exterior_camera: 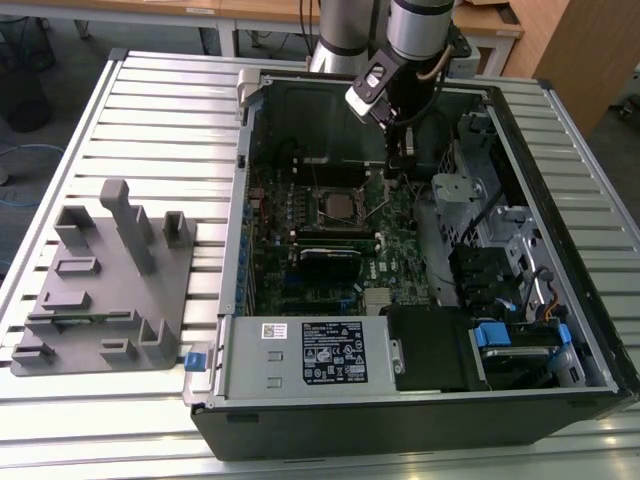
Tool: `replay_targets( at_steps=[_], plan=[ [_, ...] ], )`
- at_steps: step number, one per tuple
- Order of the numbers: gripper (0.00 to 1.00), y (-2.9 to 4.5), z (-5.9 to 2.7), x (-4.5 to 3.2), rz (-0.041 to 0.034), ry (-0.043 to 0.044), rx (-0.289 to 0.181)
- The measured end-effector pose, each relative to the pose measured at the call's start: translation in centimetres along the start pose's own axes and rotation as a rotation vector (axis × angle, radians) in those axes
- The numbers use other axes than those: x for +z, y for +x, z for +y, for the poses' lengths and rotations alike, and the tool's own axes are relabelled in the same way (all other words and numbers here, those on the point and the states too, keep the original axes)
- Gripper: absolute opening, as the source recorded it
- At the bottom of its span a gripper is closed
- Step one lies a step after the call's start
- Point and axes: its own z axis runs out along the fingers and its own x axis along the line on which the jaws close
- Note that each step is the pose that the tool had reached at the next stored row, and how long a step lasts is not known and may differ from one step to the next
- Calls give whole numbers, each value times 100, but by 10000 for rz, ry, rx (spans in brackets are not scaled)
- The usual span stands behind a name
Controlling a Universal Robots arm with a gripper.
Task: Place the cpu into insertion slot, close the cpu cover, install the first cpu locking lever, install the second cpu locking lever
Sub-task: 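Close the cpu cover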
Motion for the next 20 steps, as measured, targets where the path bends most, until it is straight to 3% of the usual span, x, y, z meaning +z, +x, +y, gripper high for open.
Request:
replay_targets(
  at_steps=[17, 18, 20],
  plan=[
    [11, -1, 51, 4, 1, 0, 0],
    [11, -1, 100, 8, 0, 0, 0],
    [11, -1, 101, 8, 0, 0, 0]
  ],
)
